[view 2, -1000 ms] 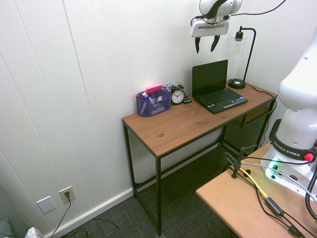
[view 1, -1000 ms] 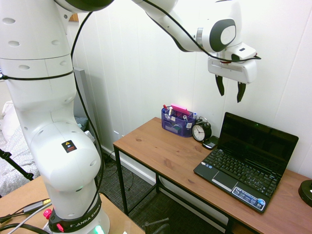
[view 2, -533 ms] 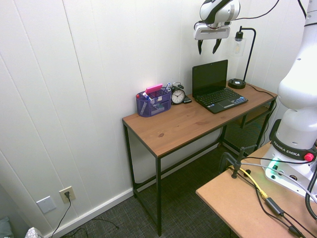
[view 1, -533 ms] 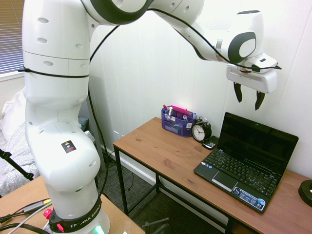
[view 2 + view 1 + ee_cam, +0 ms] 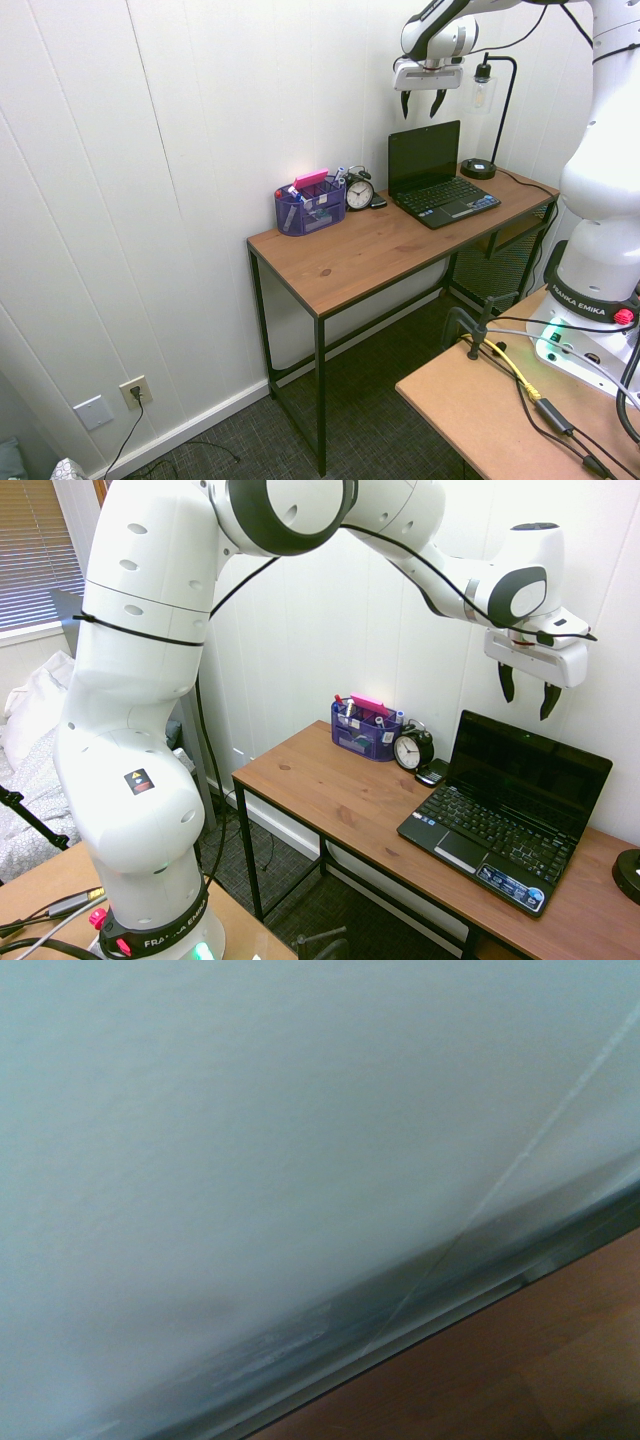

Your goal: Close the laptop lid

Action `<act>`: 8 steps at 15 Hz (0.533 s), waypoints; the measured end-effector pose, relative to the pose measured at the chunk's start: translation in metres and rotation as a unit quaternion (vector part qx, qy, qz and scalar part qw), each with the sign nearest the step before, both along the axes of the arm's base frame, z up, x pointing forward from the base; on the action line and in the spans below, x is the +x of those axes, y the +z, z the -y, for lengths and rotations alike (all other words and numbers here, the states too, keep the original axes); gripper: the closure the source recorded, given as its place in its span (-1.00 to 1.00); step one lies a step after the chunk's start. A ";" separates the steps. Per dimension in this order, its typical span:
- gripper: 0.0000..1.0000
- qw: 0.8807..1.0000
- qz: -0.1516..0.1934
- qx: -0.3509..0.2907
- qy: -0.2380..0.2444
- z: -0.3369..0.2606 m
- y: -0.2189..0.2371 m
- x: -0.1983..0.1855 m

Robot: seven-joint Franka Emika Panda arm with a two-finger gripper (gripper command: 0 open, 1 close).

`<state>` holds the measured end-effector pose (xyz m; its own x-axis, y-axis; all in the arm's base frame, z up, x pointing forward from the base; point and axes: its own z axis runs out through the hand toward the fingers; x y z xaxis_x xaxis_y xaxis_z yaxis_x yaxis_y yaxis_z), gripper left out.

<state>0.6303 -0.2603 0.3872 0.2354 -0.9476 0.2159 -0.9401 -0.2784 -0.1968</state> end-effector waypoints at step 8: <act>1.00 1.000 -0.012 0.012 -0.010 0.010 -0.036 0.010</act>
<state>0.6406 -0.2704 0.3508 0.2216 -0.9568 0.1881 -0.9497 -0.2556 -0.1811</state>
